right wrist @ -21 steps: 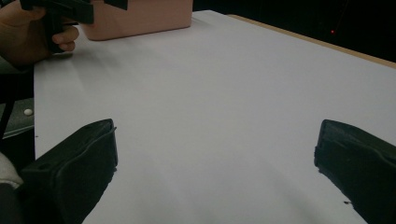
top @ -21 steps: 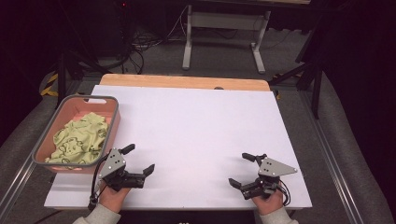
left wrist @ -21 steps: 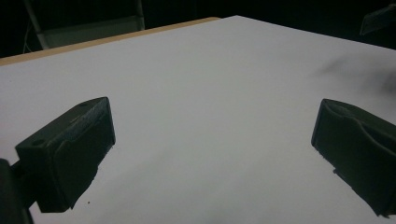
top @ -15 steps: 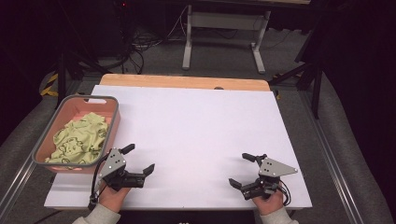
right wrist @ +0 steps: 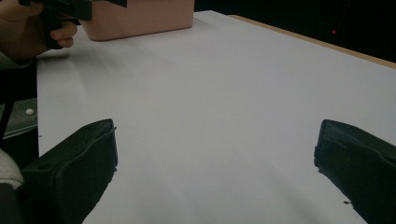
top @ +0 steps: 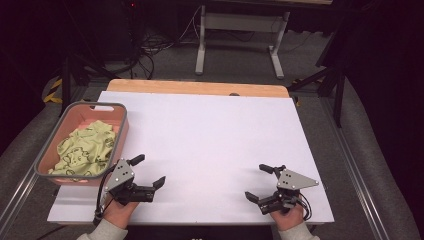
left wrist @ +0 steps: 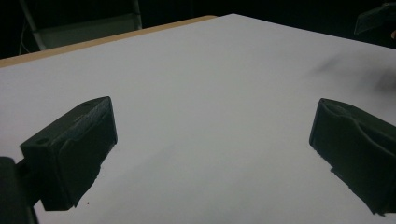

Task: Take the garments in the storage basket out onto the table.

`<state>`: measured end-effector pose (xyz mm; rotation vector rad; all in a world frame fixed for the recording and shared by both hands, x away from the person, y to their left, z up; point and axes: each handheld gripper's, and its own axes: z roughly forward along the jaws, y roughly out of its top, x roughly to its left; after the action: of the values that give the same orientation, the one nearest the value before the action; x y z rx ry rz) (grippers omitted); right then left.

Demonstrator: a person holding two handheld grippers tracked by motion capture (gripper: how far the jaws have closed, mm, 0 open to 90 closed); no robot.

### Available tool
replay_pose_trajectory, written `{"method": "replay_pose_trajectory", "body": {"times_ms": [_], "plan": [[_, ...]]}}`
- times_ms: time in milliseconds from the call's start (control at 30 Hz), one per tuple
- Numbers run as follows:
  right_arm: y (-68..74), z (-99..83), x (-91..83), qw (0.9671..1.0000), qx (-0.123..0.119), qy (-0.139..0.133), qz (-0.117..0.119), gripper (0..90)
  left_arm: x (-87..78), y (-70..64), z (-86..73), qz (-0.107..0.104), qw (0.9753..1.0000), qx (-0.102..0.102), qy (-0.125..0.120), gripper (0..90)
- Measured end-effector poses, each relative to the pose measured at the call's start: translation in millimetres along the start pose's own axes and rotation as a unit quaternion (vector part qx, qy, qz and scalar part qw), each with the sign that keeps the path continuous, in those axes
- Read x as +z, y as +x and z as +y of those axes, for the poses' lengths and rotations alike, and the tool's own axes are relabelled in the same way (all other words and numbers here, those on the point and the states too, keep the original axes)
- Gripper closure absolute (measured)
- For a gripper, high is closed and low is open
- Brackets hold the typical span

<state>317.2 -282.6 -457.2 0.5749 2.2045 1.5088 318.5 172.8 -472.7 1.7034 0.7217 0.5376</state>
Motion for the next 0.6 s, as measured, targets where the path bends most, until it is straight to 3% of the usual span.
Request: {"method": "replay_pose_trajectory", "body": {"times_ms": [200,433,600], "plan": [[-0.1,0.1,0.2,1.0,0.0,0.001,0.001,0.2,-0.7,-0.9,5.2,-0.004,0.9998,0.012,0.014,2.2],[0.0,0.1,0.0,1.0,0.001,0.001,0.002,0.3,-3.6,-3.7,15.3,-0.011,0.9987,0.041,0.026,2.1],[0.3,0.3,0.0,1.0,0.0,0.001,0.002,0.3,-7.0,-1.1,21.7,-0.024,0.9989,0.031,0.028,2.2]]}}
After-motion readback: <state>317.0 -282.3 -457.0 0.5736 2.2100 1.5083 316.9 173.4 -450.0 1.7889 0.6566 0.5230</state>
